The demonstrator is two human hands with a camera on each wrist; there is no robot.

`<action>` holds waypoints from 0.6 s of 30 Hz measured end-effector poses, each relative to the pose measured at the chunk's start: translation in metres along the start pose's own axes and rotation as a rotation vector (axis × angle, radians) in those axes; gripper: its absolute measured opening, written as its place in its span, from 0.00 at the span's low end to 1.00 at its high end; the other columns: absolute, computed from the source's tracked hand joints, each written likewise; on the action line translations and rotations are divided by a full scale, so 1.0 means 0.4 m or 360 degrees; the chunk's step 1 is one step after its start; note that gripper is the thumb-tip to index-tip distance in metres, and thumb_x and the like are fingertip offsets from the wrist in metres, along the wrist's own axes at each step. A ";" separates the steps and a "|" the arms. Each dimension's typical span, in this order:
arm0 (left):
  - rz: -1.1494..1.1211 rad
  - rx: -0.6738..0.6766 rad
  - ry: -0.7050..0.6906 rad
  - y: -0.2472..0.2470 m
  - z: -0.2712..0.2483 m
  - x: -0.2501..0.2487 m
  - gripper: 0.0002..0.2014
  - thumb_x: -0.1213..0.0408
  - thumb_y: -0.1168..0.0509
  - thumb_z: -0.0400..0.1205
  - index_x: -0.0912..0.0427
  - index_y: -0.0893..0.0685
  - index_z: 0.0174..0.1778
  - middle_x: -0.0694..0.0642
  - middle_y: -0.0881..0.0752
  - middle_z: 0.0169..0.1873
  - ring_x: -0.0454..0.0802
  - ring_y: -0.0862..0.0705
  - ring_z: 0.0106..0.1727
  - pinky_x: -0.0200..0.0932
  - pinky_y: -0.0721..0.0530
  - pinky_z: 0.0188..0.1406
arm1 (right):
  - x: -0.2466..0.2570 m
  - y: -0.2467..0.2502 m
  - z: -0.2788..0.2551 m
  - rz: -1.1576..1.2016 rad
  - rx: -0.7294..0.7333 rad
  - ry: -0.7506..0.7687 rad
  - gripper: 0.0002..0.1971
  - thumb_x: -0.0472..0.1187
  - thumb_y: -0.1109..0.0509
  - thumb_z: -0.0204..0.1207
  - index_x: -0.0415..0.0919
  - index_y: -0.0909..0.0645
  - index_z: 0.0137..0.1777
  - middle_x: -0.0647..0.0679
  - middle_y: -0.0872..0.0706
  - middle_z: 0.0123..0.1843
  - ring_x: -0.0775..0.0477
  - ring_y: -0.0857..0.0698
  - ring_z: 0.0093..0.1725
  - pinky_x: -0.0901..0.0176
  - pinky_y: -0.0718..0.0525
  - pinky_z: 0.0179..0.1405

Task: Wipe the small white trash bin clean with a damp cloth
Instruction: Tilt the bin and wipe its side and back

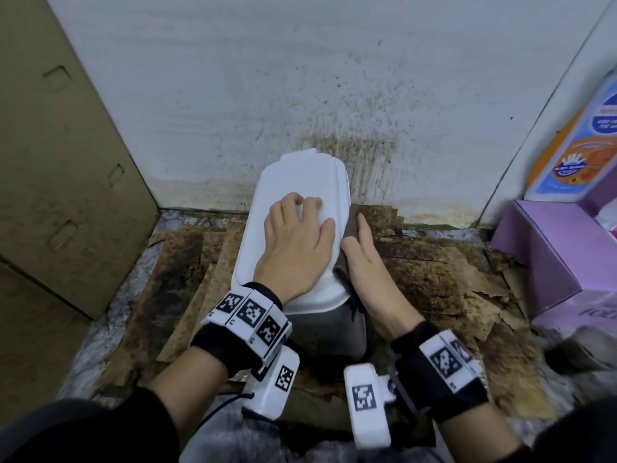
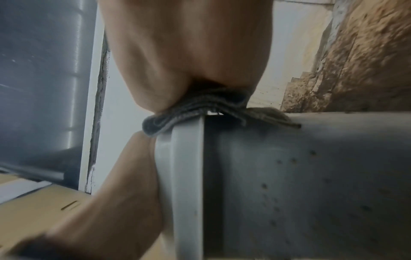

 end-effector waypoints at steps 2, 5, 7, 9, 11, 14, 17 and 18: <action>-0.0015 0.0017 0.0016 -0.001 0.002 -0.002 0.19 0.53 0.50 0.91 0.54 0.31 0.76 0.57 0.34 0.73 0.55 0.38 0.74 0.50 0.42 0.77 | -0.029 -0.014 -0.047 -0.0068 -0.0129 0.0112 0.32 0.55 0.46 0.90 0.67 0.55 0.91 0.64 0.42 0.91 0.56 0.36 0.88 0.44 0.38 0.90; -0.0023 0.0031 0.0015 -0.003 0.003 -0.005 0.19 0.53 0.50 0.91 0.55 0.31 0.76 0.57 0.35 0.73 0.56 0.39 0.74 0.49 0.42 0.77 | -0.068 -0.063 -0.114 -0.0038 -0.0301 0.0281 0.31 0.57 0.47 0.90 0.71 0.56 0.89 0.73 0.46 0.89 0.68 0.43 0.88 0.51 0.39 0.90; -0.0026 0.0024 0.0015 -0.003 0.002 -0.008 0.19 0.53 0.50 0.91 0.55 0.31 0.76 0.57 0.35 0.73 0.56 0.38 0.74 0.50 0.42 0.77 | -0.080 -0.099 -0.142 -0.0042 -0.0413 0.0338 0.32 0.50 0.47 0.93 0.66 0.60 0.90 0.79 0.54 0.87 0.78 0.50 0.85 0.60 0.42 0.89; -0.0017 0.0014 0.0026 -0.003 0.002 -0.005 0.19 0.54 0.50 0.91 0.55 0.31 0.76 0.57 0.34 0.73 0.55 0.38 0.73 0.49 0.42 0.76 | -0.084 -0.126 -0.152 -0.0126 -0.0500 0.0393 0.34 0.46 0.47 0.93 0.60 0.62 0.91 0.77 0.58 0.88 0.79 0.55 0.85 0.63 0.46 0.87; -0.0014 0.0003 0.0035 0.000 0.002 0.001 0.19 0.53 0.50 0.91 0.55 0.31 0.76 0.57 0.34 0.73 0.55 0.38 0.73 0.49 0.42 0.76 | -0.085 -0.140 -0.151 -0.0204 -0.0526 0.0420 0.36 0.48 0.47 0.91 0.57 0.63 0.92 0.74 0.61 0.88 0.79 0.58 0.85 0.66 0.49 0.86; -0.0019 0.0004 0.0022 0.001 0.000 0.004 0.20 0.53 0.50 0.91 0.55 0.31 0.77 0.56 0.34 0.73 0.55 0.37 0.73 0.48 0.41 0.76 | -0.080 -0.134 -0.147 -0.0243 -0.0521 0.0454 0.35 0.44 0.48 0.92 0.55 0.61 0.92 0.72 0.60 0.90 0.75 0.58 0.87 0.64 0.50 0.88; -0.0011 0.0003 0.0006 -0.002 0.000 0.002 0.20 0.53 0.50 0.91 0.56 0.31 0.78 0.56 0.34 0.73 0.55 0.37 0.73 0.49 0.40 0.76 | -0.066 -0.105 -0.129 -0.0300 -0.0499 0.0491 0.30 0.44 0.51 0.92 0.56 0.55 0.92 0.69 0.57 0.91 0.73 0.56 0.88 0.68 0.52 0.89; -0.0006 0.0004 0.0008 -0.002 0.001 0.002 0.20 0.53 0.50 0.91 0.55 0.31 0.78 0.56 0.33 0.73 0.54 0.37 0.73 0.49 0.39 0.76 | -0.061 -0.092 -0.118 -0.0322 -0.0460 0.0484 0.30 0.45 0.53 0.91 0.57 0.54 0.91 0.68 0.55 0.92 0.74 0.56 0.88 0.67 0.52 0.89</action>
Point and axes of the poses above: each hand's wrist, its own z-axis towards the middle knuckle, its own y-axis out of the back of the hand, x = y × z, the point moved 3 cm from there along z, towards the middle knuckle
